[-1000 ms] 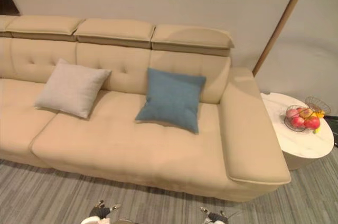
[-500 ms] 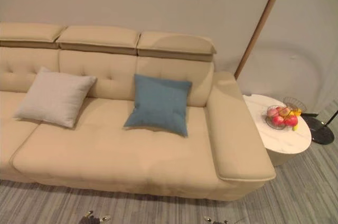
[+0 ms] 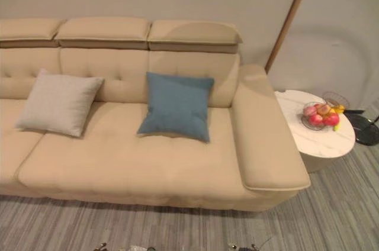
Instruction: Pick up cushions and gather them together orderly.
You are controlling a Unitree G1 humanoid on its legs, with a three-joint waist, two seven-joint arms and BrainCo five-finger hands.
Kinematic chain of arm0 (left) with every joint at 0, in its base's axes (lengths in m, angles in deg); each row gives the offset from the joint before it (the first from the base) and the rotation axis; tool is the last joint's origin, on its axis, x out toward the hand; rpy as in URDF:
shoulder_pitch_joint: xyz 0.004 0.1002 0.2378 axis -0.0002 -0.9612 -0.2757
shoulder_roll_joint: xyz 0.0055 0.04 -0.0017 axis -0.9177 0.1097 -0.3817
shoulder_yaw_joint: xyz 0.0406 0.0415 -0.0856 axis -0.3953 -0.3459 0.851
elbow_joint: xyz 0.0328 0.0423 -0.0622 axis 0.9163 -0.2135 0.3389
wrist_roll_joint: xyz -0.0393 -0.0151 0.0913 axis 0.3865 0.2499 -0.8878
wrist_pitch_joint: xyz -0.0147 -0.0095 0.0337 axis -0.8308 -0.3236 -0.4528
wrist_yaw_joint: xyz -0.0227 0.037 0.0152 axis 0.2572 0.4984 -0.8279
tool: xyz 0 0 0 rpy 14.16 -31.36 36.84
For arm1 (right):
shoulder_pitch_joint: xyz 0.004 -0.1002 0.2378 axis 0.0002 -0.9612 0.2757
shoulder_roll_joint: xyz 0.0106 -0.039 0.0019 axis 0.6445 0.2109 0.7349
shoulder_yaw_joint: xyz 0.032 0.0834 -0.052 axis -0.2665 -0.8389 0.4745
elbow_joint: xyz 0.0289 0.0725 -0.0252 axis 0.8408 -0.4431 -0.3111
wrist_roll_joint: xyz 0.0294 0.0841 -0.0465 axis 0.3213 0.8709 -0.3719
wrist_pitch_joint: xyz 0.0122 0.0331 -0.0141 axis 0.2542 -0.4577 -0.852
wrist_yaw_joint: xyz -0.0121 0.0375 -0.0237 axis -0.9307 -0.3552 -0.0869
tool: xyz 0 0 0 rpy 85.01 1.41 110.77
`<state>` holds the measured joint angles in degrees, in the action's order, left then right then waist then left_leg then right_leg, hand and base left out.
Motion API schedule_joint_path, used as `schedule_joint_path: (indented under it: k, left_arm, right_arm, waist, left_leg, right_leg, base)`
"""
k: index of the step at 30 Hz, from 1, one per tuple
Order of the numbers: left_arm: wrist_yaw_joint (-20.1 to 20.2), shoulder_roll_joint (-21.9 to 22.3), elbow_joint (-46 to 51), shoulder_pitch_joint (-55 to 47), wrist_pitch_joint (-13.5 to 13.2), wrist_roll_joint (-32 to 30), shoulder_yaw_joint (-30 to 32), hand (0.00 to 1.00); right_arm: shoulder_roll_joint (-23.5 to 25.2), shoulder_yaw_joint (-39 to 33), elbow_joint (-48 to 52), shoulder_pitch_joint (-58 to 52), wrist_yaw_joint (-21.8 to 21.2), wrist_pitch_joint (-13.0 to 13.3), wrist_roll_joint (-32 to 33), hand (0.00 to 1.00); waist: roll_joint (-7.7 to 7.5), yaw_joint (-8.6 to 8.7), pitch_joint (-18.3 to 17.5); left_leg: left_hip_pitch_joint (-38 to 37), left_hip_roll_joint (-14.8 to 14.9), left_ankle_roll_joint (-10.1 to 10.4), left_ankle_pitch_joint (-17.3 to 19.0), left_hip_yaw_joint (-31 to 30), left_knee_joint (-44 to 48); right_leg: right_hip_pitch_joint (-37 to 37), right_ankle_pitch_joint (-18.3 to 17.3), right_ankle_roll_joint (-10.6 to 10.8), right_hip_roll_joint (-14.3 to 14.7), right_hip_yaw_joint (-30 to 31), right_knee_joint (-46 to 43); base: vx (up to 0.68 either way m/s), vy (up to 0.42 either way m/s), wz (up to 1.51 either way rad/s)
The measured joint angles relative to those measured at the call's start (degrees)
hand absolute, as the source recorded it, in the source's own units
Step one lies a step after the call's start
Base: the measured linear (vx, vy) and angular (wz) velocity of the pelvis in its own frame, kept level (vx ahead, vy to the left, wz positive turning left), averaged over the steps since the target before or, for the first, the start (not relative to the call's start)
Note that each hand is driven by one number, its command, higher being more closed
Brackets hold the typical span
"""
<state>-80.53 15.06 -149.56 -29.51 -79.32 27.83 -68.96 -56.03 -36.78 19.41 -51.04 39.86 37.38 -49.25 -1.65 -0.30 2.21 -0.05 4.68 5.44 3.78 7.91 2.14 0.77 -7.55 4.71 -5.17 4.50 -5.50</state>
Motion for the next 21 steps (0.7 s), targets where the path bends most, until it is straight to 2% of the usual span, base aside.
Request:
schedule_joint_path:
  k: [3, 5, 8, 9, 11, 12, 13, 14, 15, 16, 18, 19, 21]
  left_arm:
    - [-0.04, 0.58, 0.86, 0.15, 0.0, 0.02, 0.27, 0.0]
    - [-0.03, 0.9, 1.21, 1.86, 0.01, 0.02, 0.17, 0.0]
    - [0.01, 1.89, 1.87, 4.13, -0.01, -0.01, -0.14, 0.0]
    - [0.05, 2.02, 2.0, 5.45, -0.03, -0.05, -0.54, 0.0]
    - [0.14, 2.67, 3.57, 7.07, -0.09, -0.14, -1.07, 0.0]
    - [0.19, 3.09, 4.5, 7.68, -0.1, -0.41, -1.09, 0.0]
    - [0.29, 3.29, 5.39, 7.46, -0.14, -0.6, -1.38, 0.0]
    - [0.39, 3.33, 5.47, 7.17, -0.07, -0.61, -1.65, 0.0]
    - [0.42, 3.34, 5.45, 6.94, -0.02, -0.56, -1.6, 0.0]
    - [0.42, 3.27, 5.22, 6.39, 0.02, -0.56, -1.59, 0.0]
    - [0.49, 3.88, 5.05, 6.22, 0.08, -0.58, -1.83, 0.0]
    - [0.5, 3.87, 5.0, 5.79, 0.08, -0.61, -2.22, 0.0]
    - [0.5, 3.49, 3.87, 5.63, 0.23, -0.77, -2.24, 0.0]
  right_arm:
    - [0.53, 0.39, 1.79, 1.79, 0.02, -0.02, 0.0, 0.0]
    - [0.75, 2.43, 3.44, 2.61, 0.04, -0.03, -0.04, 0.0]
    - [1.24, 4.35, 4.56, 2.86, 0.01, -0.04, -0.06, 0.0]
    - [1.53, 5.29, 4.62, 3.08, -0.01, -0.04, -0.11, 0.0]
    - [2.14, 6.76, 5.49, 3.45, -0.07, -0.05, -0.13, 0.0]
    - [2.38, 6.83, 6.14, 3.08, -0.07, -0.07, -0.15, 0.0]
    - [2.35, 6.87, 6.2, 2.89, -0.07, -0.18, -0.15, 0.0]
    - [2.32, 7.07, 6.2, 2.84, -0.07, -0.17, -0.17, 0.0]
    - [2.27, 7.64, 6.21, 2.97, -0.1, -0.14, -0.21, 0.0]
    - [1.76, 8.69, 6.2, 3.1, -0.09, -0.12, -0.28, 0.0]
    - [0.52, 8.96, 5.78, 3.74, -0.12, -0.12, -0.53, 0.0]
    - [-0.45, 9.28, 4.05, 5.21, -0.16, -0.15, -0.9, 0.0]
    - [-1.2, 9.68, 3.16, 6.54, -0.17, -0.28, -2.0, 0.0]
  waist:
    - [0.03, -0.66, 0.04]
    - [0.64, -0.8, 0.45]
    - [0.89, -1.27, 0.92]
    - [0.99, -1.58, 1.16]
    - [1.44, -1.57, 1.87]
    - [1.21, -1.57, 2.13]
    - [1.13, -1.54, 2.28]
    - [1.19, -1.43, 2.31]
    - [1.29, -1.54, 2.47]
    - [1.5, -1.43, 2.56]
    - [3.15, -1.2, 3.25]
    - [3.79, -1.27, 3.34]
    - [3.94, -1.08, 3.73]
  left_leg:
    - [-0.31, 1.51, 0.25, 2.97, 7.47, 2.55]
    - [-1.01, 2.99, -0.1, 4.84, 11.92, 4.42]
    - [-3.15, 3.94, -0.44, 6.4, 18.28, 5.31]
    - [-3.96, 4.23, -0.66, 6.75, 21.05, 5.7]
    - [-4.08, 5.54, -1.43, 7.24, 25.51, 7.66]
    - [-4.49, 5.47, -1.75, 7.44, 27.72, 8.4]
    - [-5.51, 5.03, -1.87, 7.53, 29.95, 8.48]
    - [-6.32, 4.91, -2.01, 7.63, 32.08, 9.12]
    - [-7.04, 4.75, -2.12, 7.72, 33.75, 10.07]
    - [-8.02, 4.53, -2.05, 7.8, 34.08, 10.16]
    - [-8.12, 4.91, -1.82, 7.98, 33.84, 10.19]
    - [-7.8, 5.81, -1.81, 7.98, 33.72, 11.09]
    - [-6.93, 8.0, -1.51, 8.17, 33.83, 15.07]
  right_leg:
    - [2.04, 2.74, 0.48, 1.48, 7.55, 1.34]
    - [3.5, 6.23, 1.41, 3.21, 13.11, 1.79]
    - [4.98, 8.31, 1.74, 4.9, 16.63, 0.92]
    - [6.2, 9.0, 1.61, 5.63, 15.42, -0.3]
    - [8.92, 10.28, -0.82, 5.57, 5.8, -2.1]
    - [10.21, 7.94, -4.61, 3.76, -5.8, -4.71]
    - [10.69, 4.76, -6.71, 1.38, -16.4, -7.86]
    - [10.63, 3.0, -8.37, -0.43, -23.93, -9.93]
    - [10.68, 1.93, -9.0, -1.73, -29.19, -11.01]
    - [10.12, 1.37, -9.06, -1.27, -29.38, -11.03]
    - [10.45, 1.42, -8.72, 1.57, -25.27, -9.12]
    - [11.11, 1.7, -8.36, 3.13, -23.61, -7.62]
    - [11.36, 1.78, -8.41, 5.3, -21.15, -6.65]
  base:
    - [0.1, 0.032, -1.36]
    - [0.08, 0.033, -1.43]
    - [0.03, 0.05, -1.27]
    - [0.02, 0.042, -1.34]
    - [0.02, -0.001, -1.29]
    - [0.0, -0.039, -1.09]
    - [-0.01, -0.042, -1.05]
    - [-0.02, -0.066, -1.05]
    - [-0.01, -0.157, -1.08]
    - [0.0, -0.176, -0.98]
    - [-0.01, -0.145, -0.93]
    - [-0.01, -0.135, -0.99]
    - [0.02, -0.151, -0.87]
